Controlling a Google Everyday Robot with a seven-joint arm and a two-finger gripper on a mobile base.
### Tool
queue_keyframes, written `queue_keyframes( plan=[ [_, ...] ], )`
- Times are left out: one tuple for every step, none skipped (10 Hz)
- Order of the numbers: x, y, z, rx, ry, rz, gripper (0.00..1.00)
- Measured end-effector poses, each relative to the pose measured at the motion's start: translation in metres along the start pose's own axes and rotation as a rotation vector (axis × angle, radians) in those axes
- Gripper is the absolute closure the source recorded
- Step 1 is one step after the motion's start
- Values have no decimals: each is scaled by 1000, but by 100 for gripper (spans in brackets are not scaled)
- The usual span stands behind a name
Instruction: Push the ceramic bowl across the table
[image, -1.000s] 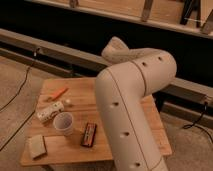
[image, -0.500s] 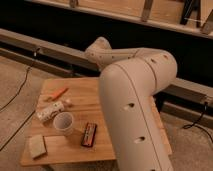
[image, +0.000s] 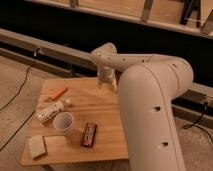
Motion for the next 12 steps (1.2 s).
queue_keyframes(
  plan=[
    [-3, -5, 11, -5, 4, -22, 35],
    [-8, -3, 21, -6, 6, -49, 35],
    [-14, 2, 29, -6, 4, -74, 35],
    [-21, 4, 34, -6, 1, -88, 35],
    [-28, 7, 40, -12, 5, -98, 35],
    [-33, 9, 45, -17, 11, -102, 35],
    [-41, 11, 53, -21, 26, -99, 35],
    [-44, 9, 58, -20, 37, -92, 35],
    [-48, 6, 62, -18, 55, -77, 35],
    [-54, -3, 68, -7, 80, -49, 35],
    [-61, -12, 69, 12, 83, -27, 35],
    [-70, -28, 68, 59, 75, 17, 35]
  ],
)
